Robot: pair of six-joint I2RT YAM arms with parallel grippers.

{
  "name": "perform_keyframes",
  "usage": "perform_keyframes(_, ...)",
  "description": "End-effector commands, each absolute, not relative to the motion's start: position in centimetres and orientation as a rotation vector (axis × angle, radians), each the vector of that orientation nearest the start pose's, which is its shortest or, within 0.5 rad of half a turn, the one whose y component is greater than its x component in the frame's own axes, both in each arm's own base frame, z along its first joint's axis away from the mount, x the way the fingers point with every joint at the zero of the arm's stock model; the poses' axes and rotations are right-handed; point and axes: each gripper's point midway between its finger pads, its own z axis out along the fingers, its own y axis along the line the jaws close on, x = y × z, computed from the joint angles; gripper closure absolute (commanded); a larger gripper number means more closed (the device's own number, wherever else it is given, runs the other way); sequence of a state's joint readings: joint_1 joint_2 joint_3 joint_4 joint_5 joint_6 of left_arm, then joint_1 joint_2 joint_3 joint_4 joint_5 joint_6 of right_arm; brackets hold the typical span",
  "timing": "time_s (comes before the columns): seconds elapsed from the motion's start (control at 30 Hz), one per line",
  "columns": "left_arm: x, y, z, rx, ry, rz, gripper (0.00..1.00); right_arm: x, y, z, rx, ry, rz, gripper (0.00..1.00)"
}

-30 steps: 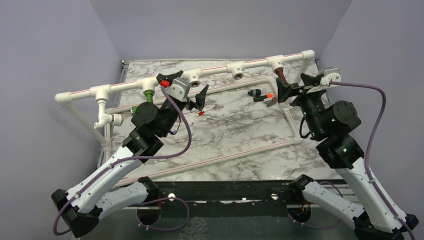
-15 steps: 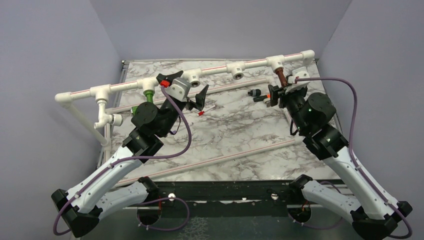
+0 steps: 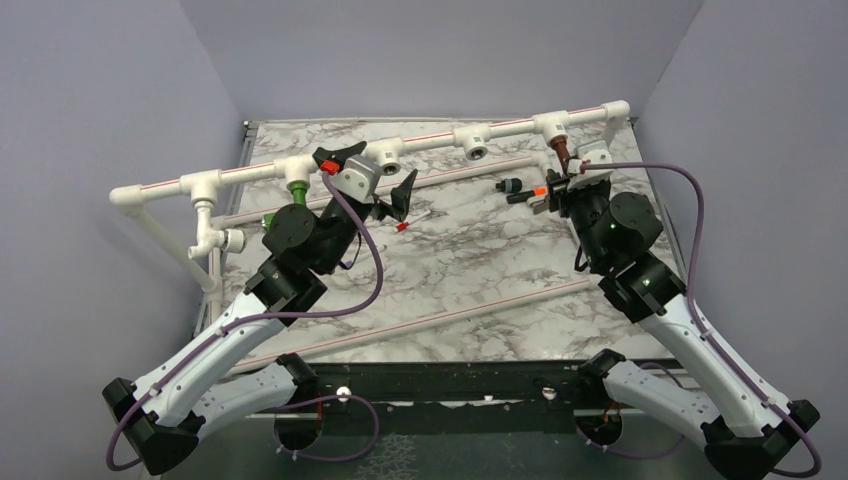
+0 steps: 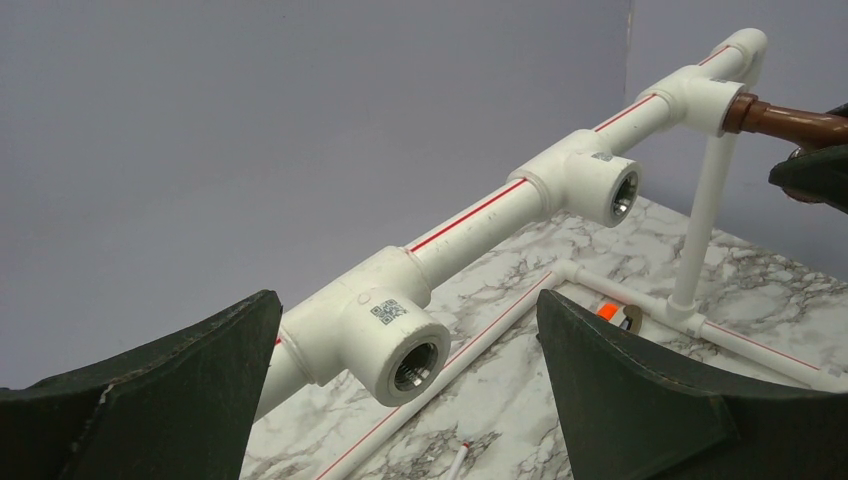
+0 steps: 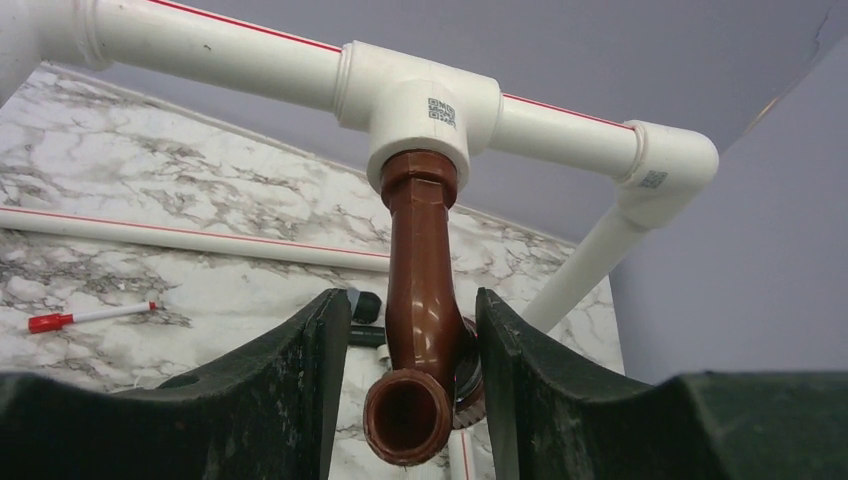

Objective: Install the water faucets

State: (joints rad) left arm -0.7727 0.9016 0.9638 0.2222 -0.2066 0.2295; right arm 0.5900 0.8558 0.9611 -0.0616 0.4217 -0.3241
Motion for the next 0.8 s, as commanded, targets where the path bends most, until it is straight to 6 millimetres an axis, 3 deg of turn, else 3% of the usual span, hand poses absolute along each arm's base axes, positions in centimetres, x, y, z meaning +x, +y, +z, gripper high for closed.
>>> perform_keyframes(0.0,27.5,-21.0,42.5,0.480,1.205,-0.342,0.01,30.2,9.4,36.8,-0.305,1.488,-0.130,0.49)
perform_keyframes(0.17,27.6,-21.1,42.4,0.481,1.207,-0.341,0.01,29.7,9.2,36.8,-0.286,1.472,-0.111,0.58)
perform_keyframes(0.27,27.6,-21.1,42.4,0.482,1.207,-0.343,0.01,29.7,9.5,36.9,-0.280,1.464,-0.086,0.79)
perform_keyframes(0.33,27.6,-21.1,42.4,0.482,1.207,-0.343,0.01,29.8,9.8,37.1,-0.269,1.457,-0.061,0.97)
perform_keyframes(0.77,27.5,-21.1,42.5,0.481,1.204,-0.348,0.01,30.4,12.4,38.5,-0.015,1.396,0.273,1.00)
